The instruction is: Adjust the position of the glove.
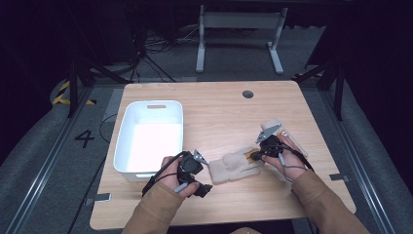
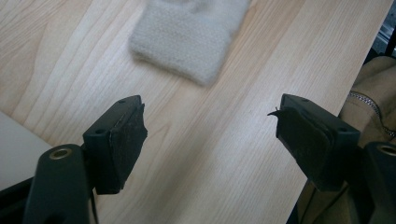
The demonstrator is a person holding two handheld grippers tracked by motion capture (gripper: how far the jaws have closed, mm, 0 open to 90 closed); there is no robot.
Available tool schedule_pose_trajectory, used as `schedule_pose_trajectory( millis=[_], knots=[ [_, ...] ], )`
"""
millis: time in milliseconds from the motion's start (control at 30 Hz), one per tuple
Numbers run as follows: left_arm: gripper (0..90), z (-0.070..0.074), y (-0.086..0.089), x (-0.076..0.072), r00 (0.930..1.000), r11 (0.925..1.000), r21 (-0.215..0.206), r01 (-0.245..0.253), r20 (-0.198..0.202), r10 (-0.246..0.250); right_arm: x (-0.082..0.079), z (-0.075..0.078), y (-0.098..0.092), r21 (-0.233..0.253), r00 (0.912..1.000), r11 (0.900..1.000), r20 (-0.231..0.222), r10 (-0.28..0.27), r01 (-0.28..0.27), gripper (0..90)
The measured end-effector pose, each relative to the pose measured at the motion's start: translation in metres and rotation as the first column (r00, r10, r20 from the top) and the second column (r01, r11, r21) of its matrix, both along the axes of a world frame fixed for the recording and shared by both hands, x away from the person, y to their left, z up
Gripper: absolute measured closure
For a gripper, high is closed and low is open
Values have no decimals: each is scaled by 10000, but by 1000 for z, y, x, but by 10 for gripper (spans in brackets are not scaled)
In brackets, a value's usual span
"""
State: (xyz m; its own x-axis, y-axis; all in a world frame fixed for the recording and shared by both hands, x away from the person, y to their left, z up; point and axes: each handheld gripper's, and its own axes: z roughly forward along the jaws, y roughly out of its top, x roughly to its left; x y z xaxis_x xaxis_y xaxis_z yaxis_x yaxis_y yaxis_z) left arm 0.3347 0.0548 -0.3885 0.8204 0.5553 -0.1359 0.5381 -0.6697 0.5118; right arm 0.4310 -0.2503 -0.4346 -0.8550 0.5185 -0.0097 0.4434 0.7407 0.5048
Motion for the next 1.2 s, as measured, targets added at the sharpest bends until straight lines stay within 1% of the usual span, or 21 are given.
schedule_pose_trajectory(
  millis=[133, 200, 233, 400, 433, 567, 733, 833, 867, 933, 967, 1000, 1133, 1167, 1200],
  knots=[
    [247, 0, -4, 2, 9999, 9999, -15, 101, 15, -101, -6, 1, -3, -31, 9999, 10000, -112, 10, -10, 900],
    [247, 0, -6, 3, 9999, 9999, -48, 108, 14, -108, -8, 1, -4, -32, 9997, 10000, -225, -21, 20, 900],
    [247, 1, -7, 4, 9999, 9998, -76, 158, -7, -158, -11, 1, -6, -48, 9993, 10000, -361, -19, 18, 900],
    [247, 2, -9, 7, 9998, 9998, -49, 187, -18, -187, -16, 1, -7, -87, 9990, 10000, -437, -45, 41, 900],
    [247, 2, -10, 7, 9998, 9998, -56, 178, -37, -178, -18, 2, -7, -117, 9989, 9999, -464, 41, -46, 900],
    [248, 2, -14, 10, 9996, 9996, -53, 289, -60, -290, -24, 2, -8, -111, 9984, 9999, -560, 42, -49, 900],
    [248, 2, -17, 13, 9994, 9994, -70, 344, -77, -344, -28, 3, -10, -45, 9988, 10000, -481, 57, -59, 900],
    [248, 4, -18, 16, 9993, 9993, -57, 363, -64, -363, -31, 8, -14, 278, 9999, 9996, -45, 104, -103, 897],
    [248, 4, -18, 17, 9993, 9993, -73, 374, -47, -374, -33, 11, -16, 396, 10000, 9992, 62, 40, -42, 890],
    [249, 6, -19, 18, 9994, 9993, -77, 352, -50, -353, -36, 20, -23, 692, 9993, 9975, 324, -167, 144, 879],
    [249, 8, -19, 19, 9992, 9991, -117, 406, 9, -406, -38, 26, -29, 911, 9983, 9953, 459, -370, 327, 879],
    [250, 8, -19, 19, 9992, 9991, -117, 406, 9, -406, -38, 26, -29, 911, 9983, 9953, 459, -370, 327, 879],
    [250, 11, -20, 20, 9992, 9990, -218, 390, 121, -387, -44, 38, -42, 1346, 9943, 9892, 805, -698, 586, 872],
    [250, 12, -22, 21, 9991, 9989, -247, 402, 168, -398, -47, 43, -48, 1575, 9908, 9846, 995, -916, 752, 865],
    [250, 12, -22, 21, 9991, 9989, -247, 402, 168, -398, -47, 43, -48, 1575, 9908, 9846, 995, -916, 752, 865]
  ],
)
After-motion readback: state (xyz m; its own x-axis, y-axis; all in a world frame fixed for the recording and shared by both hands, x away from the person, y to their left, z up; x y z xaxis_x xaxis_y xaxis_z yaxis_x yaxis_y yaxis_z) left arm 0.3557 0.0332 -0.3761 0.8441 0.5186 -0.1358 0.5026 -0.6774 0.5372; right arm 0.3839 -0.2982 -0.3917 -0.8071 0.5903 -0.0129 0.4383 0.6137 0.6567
